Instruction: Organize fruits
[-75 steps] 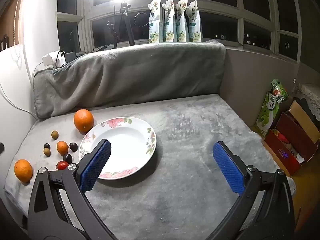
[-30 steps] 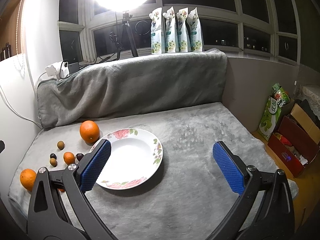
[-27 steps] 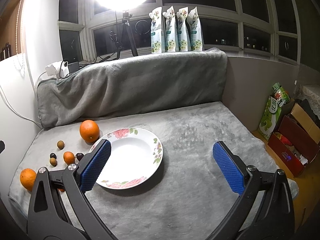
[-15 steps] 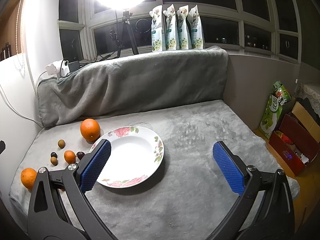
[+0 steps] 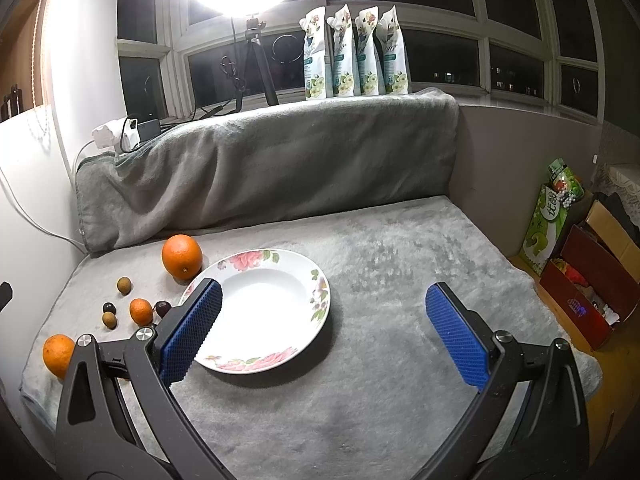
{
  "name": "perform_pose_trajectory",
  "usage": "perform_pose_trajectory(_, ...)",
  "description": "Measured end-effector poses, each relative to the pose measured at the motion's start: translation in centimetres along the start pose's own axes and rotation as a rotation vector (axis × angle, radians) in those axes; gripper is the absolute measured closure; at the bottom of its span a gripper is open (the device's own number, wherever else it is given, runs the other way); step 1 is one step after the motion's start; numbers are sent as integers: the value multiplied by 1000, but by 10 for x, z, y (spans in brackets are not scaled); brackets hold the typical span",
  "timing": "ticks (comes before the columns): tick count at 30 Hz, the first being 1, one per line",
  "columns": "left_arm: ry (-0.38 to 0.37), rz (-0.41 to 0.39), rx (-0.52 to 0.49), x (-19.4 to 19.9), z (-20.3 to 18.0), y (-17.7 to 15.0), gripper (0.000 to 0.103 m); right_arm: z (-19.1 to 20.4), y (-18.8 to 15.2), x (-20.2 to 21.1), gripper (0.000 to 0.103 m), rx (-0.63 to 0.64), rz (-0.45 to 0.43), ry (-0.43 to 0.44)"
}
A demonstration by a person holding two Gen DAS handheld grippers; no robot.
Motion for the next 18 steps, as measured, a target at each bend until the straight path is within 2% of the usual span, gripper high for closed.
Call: perform_pose_trajectory(18,0,14,1,-2,-1,-3,23,2,0,-4,0,-3,27,21)
Point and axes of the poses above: each gripper's, at about its wrist camera, not at the fingertips, and x roughly against the way its jaws point, z to its left, y to its top, the point moved 1 cm from there along -x, roughly the way its jaws point, and after that the axes turned 6 degrees about -z, right-handed, at the moved point
